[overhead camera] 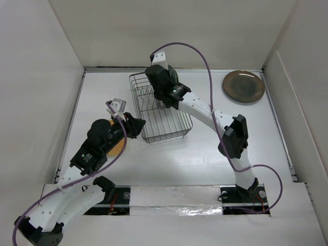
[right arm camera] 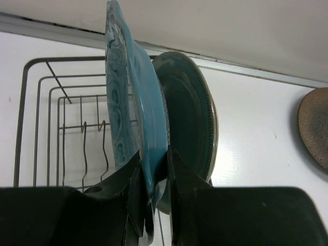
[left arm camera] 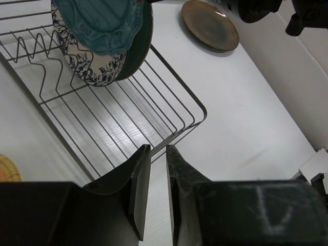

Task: Load the plates into the dish rack

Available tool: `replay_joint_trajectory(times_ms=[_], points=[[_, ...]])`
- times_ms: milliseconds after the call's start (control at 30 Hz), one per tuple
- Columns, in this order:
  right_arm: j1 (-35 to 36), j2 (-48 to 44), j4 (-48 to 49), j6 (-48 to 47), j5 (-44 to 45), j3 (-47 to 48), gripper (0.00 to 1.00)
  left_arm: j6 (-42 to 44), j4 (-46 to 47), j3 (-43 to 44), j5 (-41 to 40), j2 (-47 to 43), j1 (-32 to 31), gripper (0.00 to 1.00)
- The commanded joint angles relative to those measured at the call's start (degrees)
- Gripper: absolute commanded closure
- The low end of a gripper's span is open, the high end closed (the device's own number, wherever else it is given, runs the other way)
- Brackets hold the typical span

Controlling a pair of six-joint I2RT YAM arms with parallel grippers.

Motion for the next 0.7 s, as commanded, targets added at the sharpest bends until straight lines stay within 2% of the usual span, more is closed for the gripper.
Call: replay_joint_trajectory(times_ms=[0,100,333,367,467,667], points=[[0.29,-0.06,6.86,-0.95,3.93,7.17,1.00,0.96,0.57,2.58,-2.22,-0.39,-0.41,0.84],[-0.32,1.35,6.50,-0.33,2.09,7.44,1.00,0.96,0.48,2.67,-2.66,-0.30,-0.41,0.78],[-0.32,3.29,7.29,1.78,0.24,4.46,1.00,0.96,0.30,2.59,-2.93,0.49,-0.41,0.74],[-0.32,3.29,7.64,1.69,0.15,3.84,1.00,0.96,0.39,2.67,-2.93,0.40,-0.41,0.70],[-0.32,3.20,8.70,1.52,0.06,1.91,1.00,0.87,0.57,2.58,-2.66,0.49,-0.41,0.66],[-0.32,3.02,10.28,1.87,0.24,-0.12,1.00,0.79,0.92,2.32,-2.75,1.02,-0.41,0.65]])
